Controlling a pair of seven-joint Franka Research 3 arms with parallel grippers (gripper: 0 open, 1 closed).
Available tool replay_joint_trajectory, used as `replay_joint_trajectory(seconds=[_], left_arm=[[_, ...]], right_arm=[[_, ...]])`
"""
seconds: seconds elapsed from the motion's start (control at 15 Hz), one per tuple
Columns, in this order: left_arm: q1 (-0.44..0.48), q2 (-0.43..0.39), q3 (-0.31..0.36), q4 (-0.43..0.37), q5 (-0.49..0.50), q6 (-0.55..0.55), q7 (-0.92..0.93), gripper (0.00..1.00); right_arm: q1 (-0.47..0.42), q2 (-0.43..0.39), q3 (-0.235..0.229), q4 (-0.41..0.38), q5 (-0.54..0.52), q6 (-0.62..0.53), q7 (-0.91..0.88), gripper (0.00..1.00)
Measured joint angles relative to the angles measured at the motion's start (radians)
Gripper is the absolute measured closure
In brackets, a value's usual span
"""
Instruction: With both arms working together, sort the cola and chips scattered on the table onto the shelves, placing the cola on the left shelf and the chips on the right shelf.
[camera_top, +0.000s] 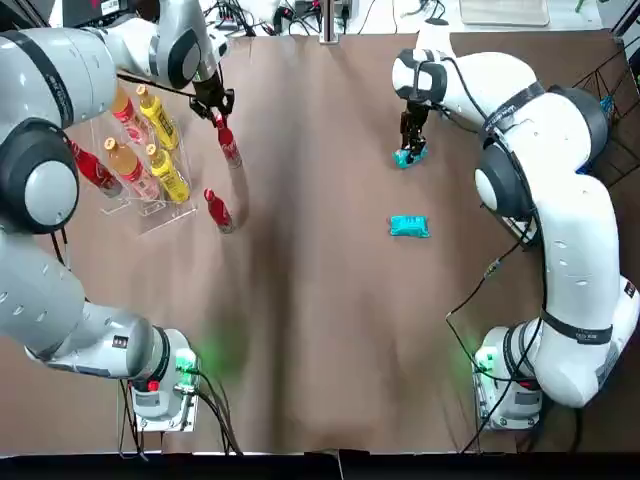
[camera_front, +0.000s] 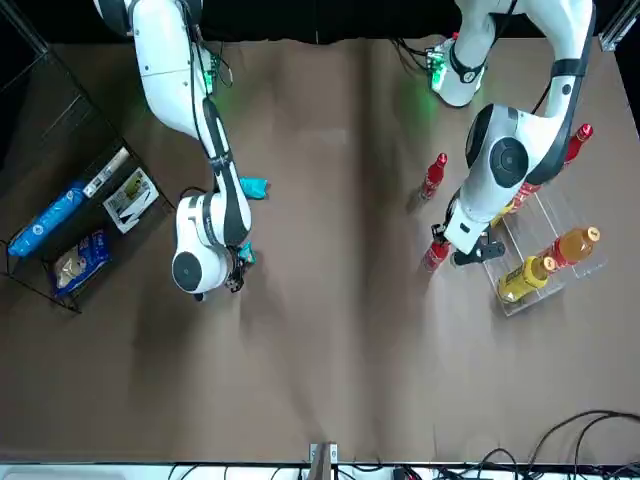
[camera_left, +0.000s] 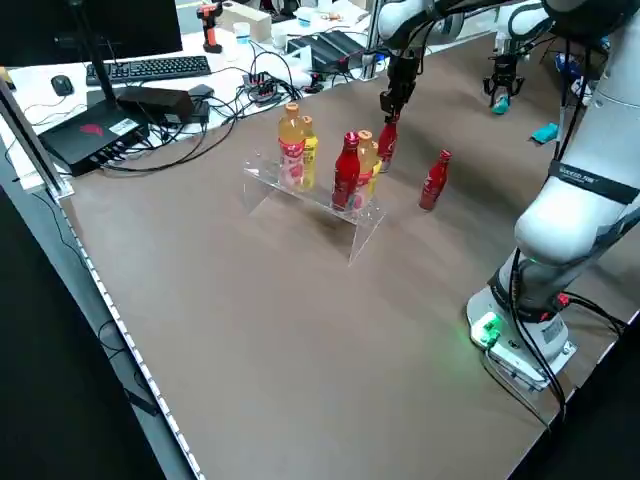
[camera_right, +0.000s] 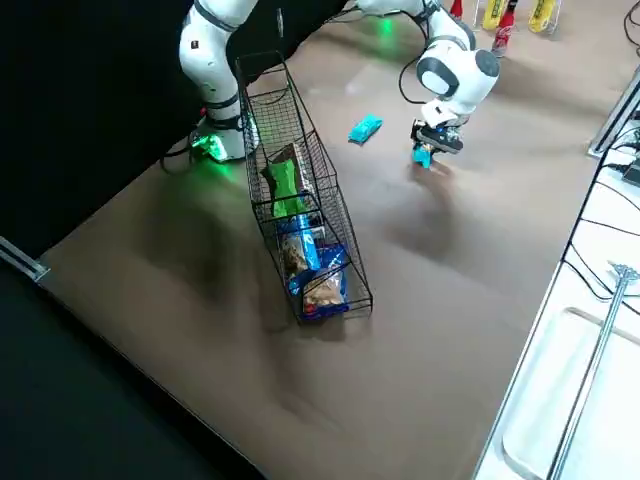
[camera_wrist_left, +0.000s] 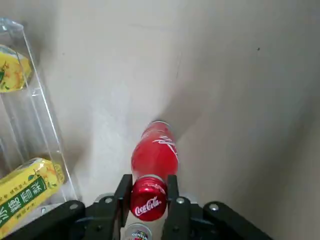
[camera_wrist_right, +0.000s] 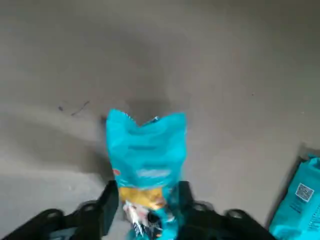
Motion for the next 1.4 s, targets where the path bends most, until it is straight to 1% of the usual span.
replay_joint_trajectory(seconds=[0.07,0.13,0.2,0.27,0.33,0.47,0.53,0.6,0.73,0.87,1.07,1.2,1.27,1.4], left_arm=[[0.002,-0.005,0.001,0.014,0.000,-0.007,0.000,0.68],[0.006,-0.017,0.003,0.031,0.001,-0.031,0.000,0.68],[0.010,-0.033,0.006,0.058,0.001,-0.077,0.000,0.68],[0.017,-0.053,0.009,0.093,0.003,-0.140,0.001,0.68],[0.027,-0.073,0.011,0.138,0.007,-0.217,0.009,0.68],[0.056,-0.104,0.011,0.247,0.016,-0.389,0.051,0.68],[0.073,-0.115,0.013,0.301,0.020,-0.466,0.083,0.68],[0.092,-0.124,0.013,0.346,0.025,-0.523,0.121,0.68],[0.138,-0.145,0.014,0.392,0.031,-0.587,0.221,0.68],[0.200,-0.172,0.014,0.401,0.032,-0.627,0.333,0.68],[0.298,-0.206,0.015,0.401,0.033,-0.664,0.492,0.68],[0.366,-0.223,0.015,0.400,0.033,-0.680,0.592,0.68],[0.396,-0.230,0.015,0.395,0.033,-0.683,0.633,0.68],[0.453,-0.245,0.015,0.374,0.033,-0.684,0.707,0.68]], right_arm=[[0.000,0.003,0.000,0.000,0.000,0.000,0.006,0.58],[-0.001,0.004,-0.001,0.000,0.000,0.000,0.015,0.68],[-0.001,0.002,-0.002,0.004,-0.001,-0.005,0.022,0.75],[0.000,0.001,-0.004,0.006,-0.002,-0.012,0.024,0.79],[0.000,0.001,-0.009,0.008,-0.011,-0.027,0.025,0.79],[0.000,0.000,-0.037,0.035,-0.061,-0.116,0.025,0.81],[0.001,-0.005,-0.066,0.065,-0.088,-0.186,0.025,0.81],[0.002,-0.015,-0.104,0.104,-0.109,-0.276,0.024,0.81],[0.001,-0.060,-0.186,0.187,-0.151,-0.473,0.015,0.81],[-0.001,-0.140,-0.257,0.257,-0.213,-0.631,-0.047,0.81],[-0.004,-0.294,-0.331,0.295,-0.295,-0.765,-0.166,0.81],[-0.010,-0.396,-0.351,0.295,-0.386,-0.831,-0.270,0.81],[-0.014,-0.436,-0.354,0.293,-0.435,-0.845,-0.331,0.81],[-0.022,-0.488,-0.361,0.290,-0.535,-0.858,-0.436,0.81]])
